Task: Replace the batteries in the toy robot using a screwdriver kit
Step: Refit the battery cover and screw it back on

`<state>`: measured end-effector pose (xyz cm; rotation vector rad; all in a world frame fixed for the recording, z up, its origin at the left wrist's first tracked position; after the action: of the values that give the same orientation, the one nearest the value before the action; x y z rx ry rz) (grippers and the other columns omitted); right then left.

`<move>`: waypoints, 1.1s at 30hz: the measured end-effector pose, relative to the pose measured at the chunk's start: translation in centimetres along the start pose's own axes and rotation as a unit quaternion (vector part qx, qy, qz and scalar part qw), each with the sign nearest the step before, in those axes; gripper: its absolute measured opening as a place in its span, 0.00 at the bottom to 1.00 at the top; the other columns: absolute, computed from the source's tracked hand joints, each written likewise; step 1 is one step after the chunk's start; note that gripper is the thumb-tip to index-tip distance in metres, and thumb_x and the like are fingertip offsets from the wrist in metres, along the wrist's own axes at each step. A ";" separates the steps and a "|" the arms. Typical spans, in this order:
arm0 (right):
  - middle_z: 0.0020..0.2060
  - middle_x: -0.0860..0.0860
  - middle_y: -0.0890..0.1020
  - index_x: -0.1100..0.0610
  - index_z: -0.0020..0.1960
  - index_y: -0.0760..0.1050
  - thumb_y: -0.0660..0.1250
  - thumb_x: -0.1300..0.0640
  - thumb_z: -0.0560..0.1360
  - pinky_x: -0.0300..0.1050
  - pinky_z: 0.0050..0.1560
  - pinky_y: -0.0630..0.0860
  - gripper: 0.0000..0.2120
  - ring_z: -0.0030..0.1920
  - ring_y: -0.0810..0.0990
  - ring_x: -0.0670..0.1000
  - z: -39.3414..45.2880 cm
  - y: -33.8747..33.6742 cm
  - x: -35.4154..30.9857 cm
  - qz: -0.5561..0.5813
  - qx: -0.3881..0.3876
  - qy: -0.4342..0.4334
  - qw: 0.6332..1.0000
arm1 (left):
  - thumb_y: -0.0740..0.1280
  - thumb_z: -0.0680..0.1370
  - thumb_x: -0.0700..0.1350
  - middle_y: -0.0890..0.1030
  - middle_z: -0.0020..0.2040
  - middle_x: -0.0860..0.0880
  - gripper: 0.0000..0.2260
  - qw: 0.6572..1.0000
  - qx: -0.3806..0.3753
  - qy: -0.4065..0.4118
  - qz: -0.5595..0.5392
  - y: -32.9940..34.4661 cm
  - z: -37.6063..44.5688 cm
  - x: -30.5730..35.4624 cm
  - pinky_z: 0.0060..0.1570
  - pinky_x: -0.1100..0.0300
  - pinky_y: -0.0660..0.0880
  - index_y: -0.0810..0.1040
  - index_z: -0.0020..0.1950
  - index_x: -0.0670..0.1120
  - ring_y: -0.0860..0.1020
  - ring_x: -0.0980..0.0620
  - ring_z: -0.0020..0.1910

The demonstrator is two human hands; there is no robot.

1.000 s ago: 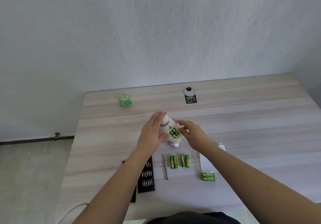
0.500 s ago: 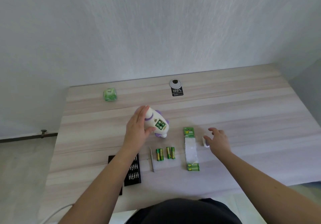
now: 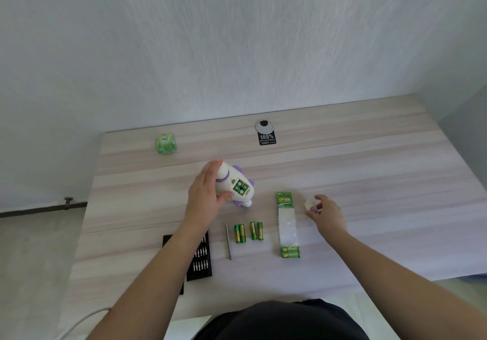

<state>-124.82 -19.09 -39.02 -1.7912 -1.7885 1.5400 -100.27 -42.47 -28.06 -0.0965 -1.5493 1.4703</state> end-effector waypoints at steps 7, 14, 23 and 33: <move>0.46 0.46 0.81 0.52 0.58 0.74 0.73 0.53 0.73 0.38 0.39 0.71 0.16 0.46 0.79 0.46 -2.0 -2.6 -5.0 0.164 0.036 -0.064 0.984 | 0.79 0.64 0.52 0.73 0.63 0.46 0.41 0.997 -0.009 0.023 0.069 -0.4 0.7 0.8 0.52 0.49 0.75 0.63 0.72 0.50 0.75 0.44 0.57; 0.46 0.42 0.83 0.48 0.57 0.79 0.72 0.55 0.74 0.32 0.43 0.73 0.12 0.47 0.80 0.38 -3.8 -0.3 -13.2 0.234 -0.033 -0.138 0.962 | 0.74 0.67 0.59 0.70 0.62 0.44 0.32 0.975 -0.075 0.059 0.201 -0.1 2.0 2.1 0.62 0.47 0.66 0.70 0.69 0.57 0.71 0.42 0.60; 0.50 0.46 0.81 0.50 0.57 0.80 0.68 0.62 0.75 0.23 0.44 0.71 0.12 0.47 0.79 0.38 -5.1 2.5 -18.7 0.237 -0.035 -0.202 0.950 | 0.76 0.67 0.52 0.69 0.70 0.47 0.26 0.975 -0.125 0.122 0.135 1.1 3.3 3.2 0.70 0.53 0.61 0.78 0.60 0.42 0.65 0.46 0.71; 0.44 0.42 0.81 0.50 0.51 0.79 0.70 0.56 0.74 0.25 0.42 0.68 0.06 0.47 0.76 0.36 -5.7 2.8 -18.9 0.190 0.017 -0.216 0.958 | 0.74 0.71 0.51 0.74 0.61 0.49 0.19 0.986 -0.113 0.118 0.028 1.1 3.4 2.8 0.65 0.49 0.67 0.77 0.59 0.47 0.70 0.47 0.62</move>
<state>-113.97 -32.26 -28.74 -1.9861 -1.6227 2.2444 -104.57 -42.95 -26.70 -0.4345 -1.5215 1.2698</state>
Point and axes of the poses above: each hand's wrist, its own z-axis towards the middle knuckle, its own y-axis out of the palm, x = y × z, the point moved 8 cm from there along z, towards the middle knuckle
